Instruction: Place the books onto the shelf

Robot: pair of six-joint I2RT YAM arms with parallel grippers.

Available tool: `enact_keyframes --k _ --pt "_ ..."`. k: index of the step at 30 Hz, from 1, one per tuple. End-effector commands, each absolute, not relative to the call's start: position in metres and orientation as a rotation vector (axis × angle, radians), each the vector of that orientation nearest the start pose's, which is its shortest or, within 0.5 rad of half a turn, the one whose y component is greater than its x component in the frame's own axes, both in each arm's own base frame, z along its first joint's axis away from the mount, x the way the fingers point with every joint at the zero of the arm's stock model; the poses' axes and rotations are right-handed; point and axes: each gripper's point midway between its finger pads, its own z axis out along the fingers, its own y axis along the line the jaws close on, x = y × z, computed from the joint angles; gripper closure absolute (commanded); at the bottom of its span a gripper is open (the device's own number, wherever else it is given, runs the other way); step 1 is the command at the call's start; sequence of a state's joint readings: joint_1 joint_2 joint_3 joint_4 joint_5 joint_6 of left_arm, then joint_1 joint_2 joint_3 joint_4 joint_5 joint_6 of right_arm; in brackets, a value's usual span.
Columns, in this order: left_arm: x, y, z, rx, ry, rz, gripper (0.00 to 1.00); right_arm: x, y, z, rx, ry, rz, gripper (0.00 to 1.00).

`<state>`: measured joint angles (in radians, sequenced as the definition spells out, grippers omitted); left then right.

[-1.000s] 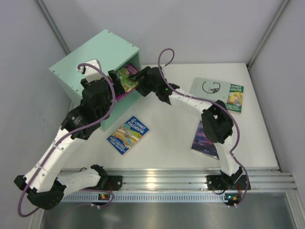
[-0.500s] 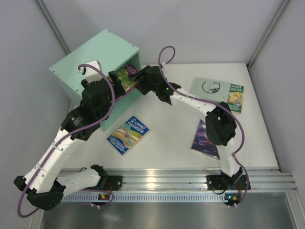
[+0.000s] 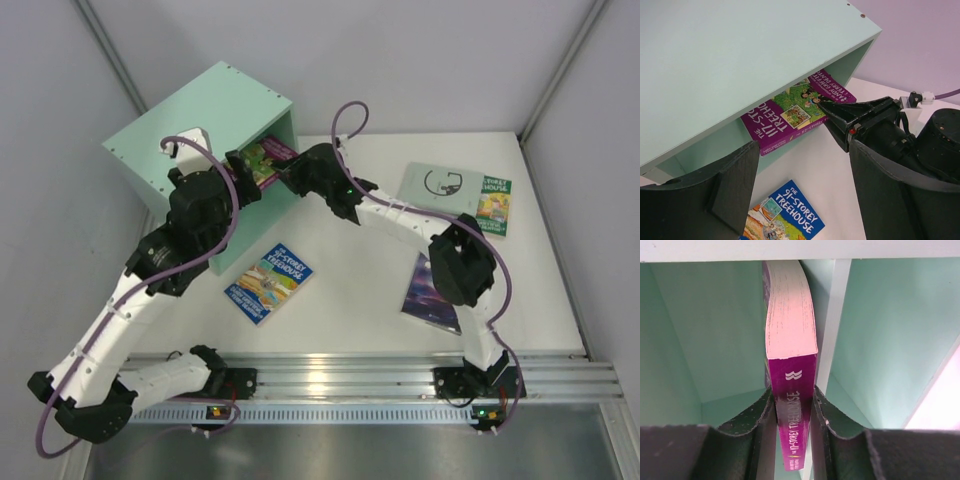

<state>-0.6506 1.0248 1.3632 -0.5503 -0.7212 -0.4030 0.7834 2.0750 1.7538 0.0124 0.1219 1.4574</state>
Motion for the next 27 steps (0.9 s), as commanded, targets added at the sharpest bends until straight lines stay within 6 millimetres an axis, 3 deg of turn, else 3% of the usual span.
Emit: enact_keyframes --k 1,9,10,19,20,23,24,27 --pt "0.296 -0.093 0.397 -0.315 1.691 -0.142 0.23 0.446 0.475 0.3 0.795 1.771 1.521 1.0" --pt "0.294 -0.094 0.395 -0.312 1.696 -0.154 0.23 0.468 0.481 0.298 0.838 1.696 1.532 1.0" --pt "0.294 -0.094 0.394 -0.31 1.699 -0.156 0.22 0.47 0.482 0.307 0.831 1.677 1.541 1.0" --pt "0.295 -0.095 0.392 -0.301 1.701 -0.148 0.22 0.496 0.465 0.297 0.856 1.661 1.449 0.99" --pt "0.295 -0.094 0.392 -0.3 1.7 -0.146 0.23 0.499 0.461 0.297 0.864 1.66 1.441 0.92" --pt "0.296 -0.093 0.393 -0.299 1.698 -0.138 0.22 0.501 0.454 0.3 0.855 1.651 1.419 0.83" --pt "0.296 -0.093 0.393 -0.298 1.699 -0.14 0.22 0.503 0.451 0.301 0.851 1.653 1.403 0.73" --pt "0.295 -0.093 0.393 -0.295 1.701 -0.134 0.22 0.501 0.446 0.307 0.835 1.678 1.36 0.64"
